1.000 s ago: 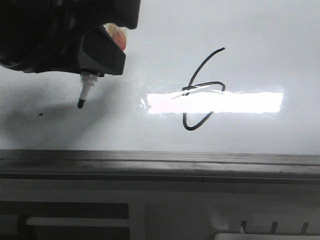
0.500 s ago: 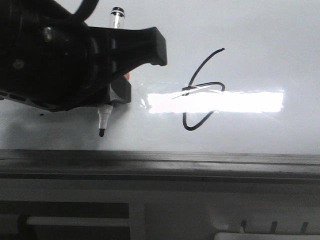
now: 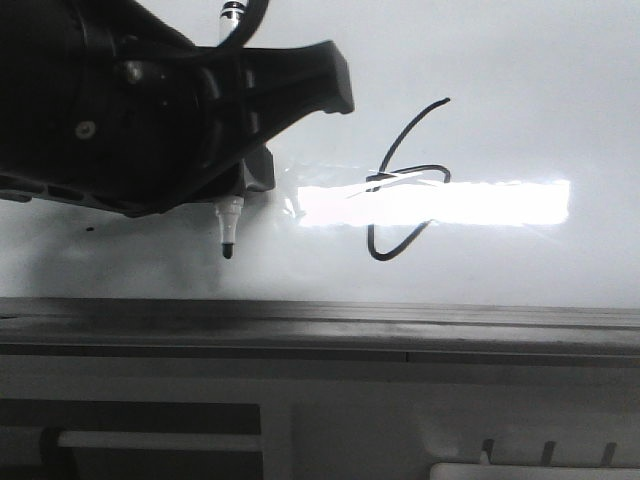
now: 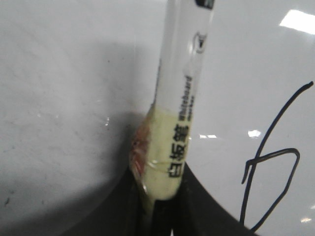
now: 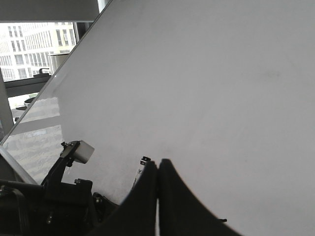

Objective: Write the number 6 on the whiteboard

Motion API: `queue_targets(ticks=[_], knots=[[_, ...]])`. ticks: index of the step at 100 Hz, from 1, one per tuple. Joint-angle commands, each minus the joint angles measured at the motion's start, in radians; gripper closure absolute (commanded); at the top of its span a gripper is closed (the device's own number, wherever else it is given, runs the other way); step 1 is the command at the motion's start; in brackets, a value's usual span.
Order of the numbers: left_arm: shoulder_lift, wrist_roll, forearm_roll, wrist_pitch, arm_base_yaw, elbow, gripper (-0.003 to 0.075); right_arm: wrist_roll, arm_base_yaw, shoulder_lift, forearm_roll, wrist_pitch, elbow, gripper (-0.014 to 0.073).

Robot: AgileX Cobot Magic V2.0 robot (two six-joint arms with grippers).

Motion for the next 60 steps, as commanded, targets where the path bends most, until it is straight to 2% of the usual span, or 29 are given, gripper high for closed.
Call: queue_targets(ticks=[1, 38, 45, 60], knots=[[0.017, -0.01, -0.018, -0.057, 0.015, -0.011, 0.0739, -0.002, 0.0, 0.006, -0.003, -0.008, -0.026, 0.0659], [0.019, -0.01, -0.018, -0.057, 0.015, -0.011, 0.0726, -0.002, 0.0, 0.006, -0.003, -0.008, -0.026, 0.0659], [0.019, -0.01, -0.018, -0.057, 0.015, -0.011, 0.0669, -0.002, 0.0, 0.006, -0.003, -0.008, -0.026, 0.0659], [0.019, -0.01, -0.018, -0.062, 0.015, -0.011, 0.0466, -0.002, 0.0, 0.006, -0.003, -0.008, -0.026, 0.0659]])
